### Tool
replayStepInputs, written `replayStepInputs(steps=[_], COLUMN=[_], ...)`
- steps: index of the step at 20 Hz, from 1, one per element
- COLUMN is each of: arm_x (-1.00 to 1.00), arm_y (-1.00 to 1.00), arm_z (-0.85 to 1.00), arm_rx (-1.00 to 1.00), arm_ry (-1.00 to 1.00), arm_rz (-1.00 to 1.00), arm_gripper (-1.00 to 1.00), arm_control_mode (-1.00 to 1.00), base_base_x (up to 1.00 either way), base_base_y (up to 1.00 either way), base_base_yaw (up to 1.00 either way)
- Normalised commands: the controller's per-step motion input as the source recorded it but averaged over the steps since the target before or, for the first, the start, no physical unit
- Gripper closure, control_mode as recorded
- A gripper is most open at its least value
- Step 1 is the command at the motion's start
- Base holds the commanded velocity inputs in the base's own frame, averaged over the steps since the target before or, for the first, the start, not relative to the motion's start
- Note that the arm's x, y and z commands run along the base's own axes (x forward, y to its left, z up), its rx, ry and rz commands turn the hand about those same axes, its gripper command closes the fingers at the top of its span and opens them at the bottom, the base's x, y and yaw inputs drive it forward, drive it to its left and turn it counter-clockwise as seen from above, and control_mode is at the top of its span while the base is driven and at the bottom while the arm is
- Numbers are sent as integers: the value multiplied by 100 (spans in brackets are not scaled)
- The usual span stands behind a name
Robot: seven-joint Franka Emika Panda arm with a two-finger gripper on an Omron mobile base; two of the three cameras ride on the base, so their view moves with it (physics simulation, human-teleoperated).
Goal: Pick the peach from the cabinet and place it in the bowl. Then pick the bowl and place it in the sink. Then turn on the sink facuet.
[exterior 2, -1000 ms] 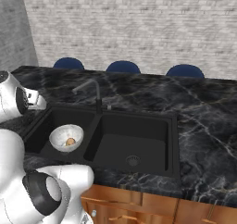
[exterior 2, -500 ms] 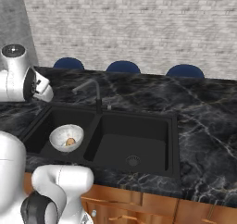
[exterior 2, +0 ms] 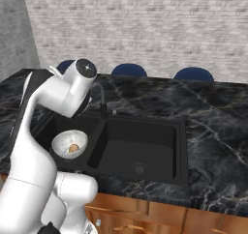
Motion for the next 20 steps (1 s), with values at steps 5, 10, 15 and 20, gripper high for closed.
replayStepInputs(steps=[5, 10, 15, 20], arm_x=[60, 2, 38, 30], arm_y=[-47, -6, -33, -8], arm_z=[0, -4, -9, -18], arm_rx=[35, 6, 27, 29], arm_ry=[10, 7, 17, 30], arm_rz=[-24, -5, -38, -49], arm_gripper=[-100, -100, -100, -100], arm_control_mode=[-100, -100, -100, -100], base_base_x=[0, 0, 0, 0], base_base_y=[0, 0, 0, 0], base_base_yaw=[0, 0, 0, 0])
